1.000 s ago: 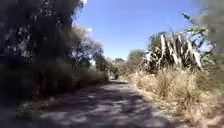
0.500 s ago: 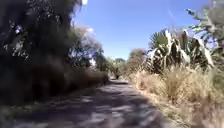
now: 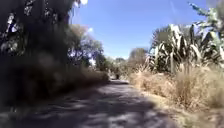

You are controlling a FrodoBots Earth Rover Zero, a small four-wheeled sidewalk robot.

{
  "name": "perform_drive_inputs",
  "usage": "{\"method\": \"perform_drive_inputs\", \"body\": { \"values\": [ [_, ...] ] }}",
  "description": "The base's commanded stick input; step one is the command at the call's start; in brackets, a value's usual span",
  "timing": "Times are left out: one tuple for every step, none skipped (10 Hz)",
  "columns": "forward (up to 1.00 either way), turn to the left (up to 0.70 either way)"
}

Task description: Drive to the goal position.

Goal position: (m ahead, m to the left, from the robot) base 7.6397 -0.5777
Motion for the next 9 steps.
{"method": "perform_drive_inputs", "body": {
  "values": [
    [0.85, 0.00],
    [0.85, 0.00],
    [0.85, 0.00],
    [0.85, 0.00],
    [0.85, 0.00],
    [0.85, 0.00],
    [0.85, 0.00],
    [0.85, 0.00],
    [0.85, 0.00]
  ]
}}
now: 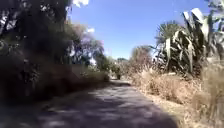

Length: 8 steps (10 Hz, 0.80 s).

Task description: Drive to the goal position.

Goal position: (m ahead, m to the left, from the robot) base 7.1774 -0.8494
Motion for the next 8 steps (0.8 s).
{"method": "perform_drive_inputs", "body": {
  "values": [
    [0.85, 0.00],
    [0.85, 0.00],
    [0.85, 0.00],
    [0.85, 0.00],
    [0.85, 0.00],
    [0.85, 0.00],
    [0.85, 0.00],
    [0.85, 0.00]
  ]
}}
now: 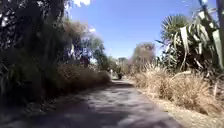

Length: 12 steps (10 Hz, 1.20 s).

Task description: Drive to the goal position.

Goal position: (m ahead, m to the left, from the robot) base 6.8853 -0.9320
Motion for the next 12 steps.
{"method": "perform_drive_inputs", "body": {
  "values": [
    [0.85, 0.00],
    [0.85, 0.00],
    [0.85, 0.00],
    [0.85, 0.00],
    [0.85, 0.00],
    [0.85, 0.00],
    [0.85, 0.00],
    [0.85, 0.00],
    [0.85, 0.00],
    [0.85, 0.00],
    [0.85, -0.34],
    [0.85, -0.34]
  ]
}}
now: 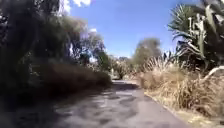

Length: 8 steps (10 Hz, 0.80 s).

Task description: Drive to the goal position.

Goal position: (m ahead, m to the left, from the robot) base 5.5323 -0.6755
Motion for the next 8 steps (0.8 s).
{"method": "perform_drive_inputs", "body": {
  "values": [
    [0.85, 0.00],
    [0.85, 0.00],
    [0.85, 0.00],
    [0.85, 0.00],
    [0.85, 0.00],
    [0.85, 0.00],
    [0.85, 0.00],
    [0.85, 0.00]
  ]
}}
